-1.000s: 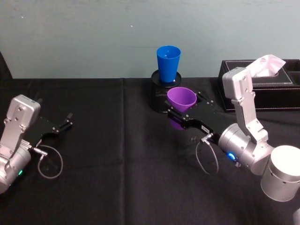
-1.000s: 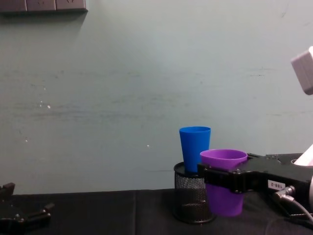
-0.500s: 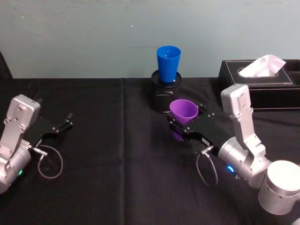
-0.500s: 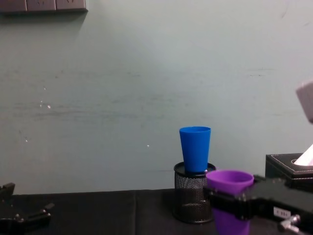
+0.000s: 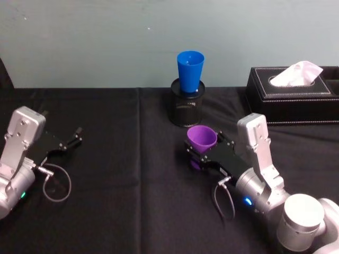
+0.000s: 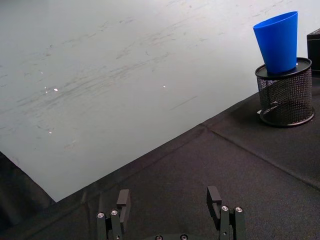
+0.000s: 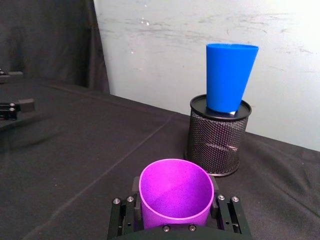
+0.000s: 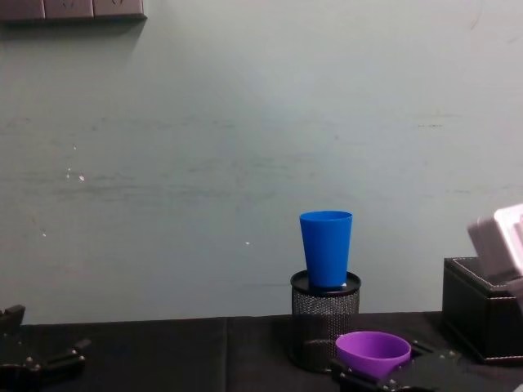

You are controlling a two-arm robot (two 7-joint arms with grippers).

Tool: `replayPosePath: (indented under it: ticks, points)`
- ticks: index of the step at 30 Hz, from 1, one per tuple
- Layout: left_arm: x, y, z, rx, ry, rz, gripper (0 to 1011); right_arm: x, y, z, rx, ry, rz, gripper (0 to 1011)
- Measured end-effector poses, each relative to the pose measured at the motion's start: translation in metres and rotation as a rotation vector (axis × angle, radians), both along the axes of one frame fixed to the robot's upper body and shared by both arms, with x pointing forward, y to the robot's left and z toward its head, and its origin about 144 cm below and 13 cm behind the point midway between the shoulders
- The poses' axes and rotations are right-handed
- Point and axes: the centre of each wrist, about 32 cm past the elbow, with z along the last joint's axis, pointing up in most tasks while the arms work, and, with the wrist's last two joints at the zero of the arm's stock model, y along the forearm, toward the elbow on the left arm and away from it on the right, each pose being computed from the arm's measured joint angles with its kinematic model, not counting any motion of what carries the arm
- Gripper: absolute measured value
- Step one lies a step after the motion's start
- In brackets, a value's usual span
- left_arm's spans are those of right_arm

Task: Pick up one cup with a gripper and tap it against the other cup.

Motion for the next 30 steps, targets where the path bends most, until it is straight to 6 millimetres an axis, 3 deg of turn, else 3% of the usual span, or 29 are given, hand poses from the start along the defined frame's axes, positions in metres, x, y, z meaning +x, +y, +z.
replayPosePath:
  ticks: [16, 27, 30]
  points:
    - [0.0, 0.0, 0.0, 0.0, 0.0, 0.0, 1000, 0.009, 0.004, -0.011, 0.008, 0.006, -0.001, 742]
    - [0.0, 0.0, 0.0, 0.0, 0.0, 0.0, 1000, 0.002, 0.001, 0.002, 0.024, -0.002, -0.015, 1002]
    - [0.0, 0.0, 0.0, 0.0, 0.0, 0.0, 1000, -0.001, 0.0, 0.01, 0.031, -0.02, -0.02, 1002]
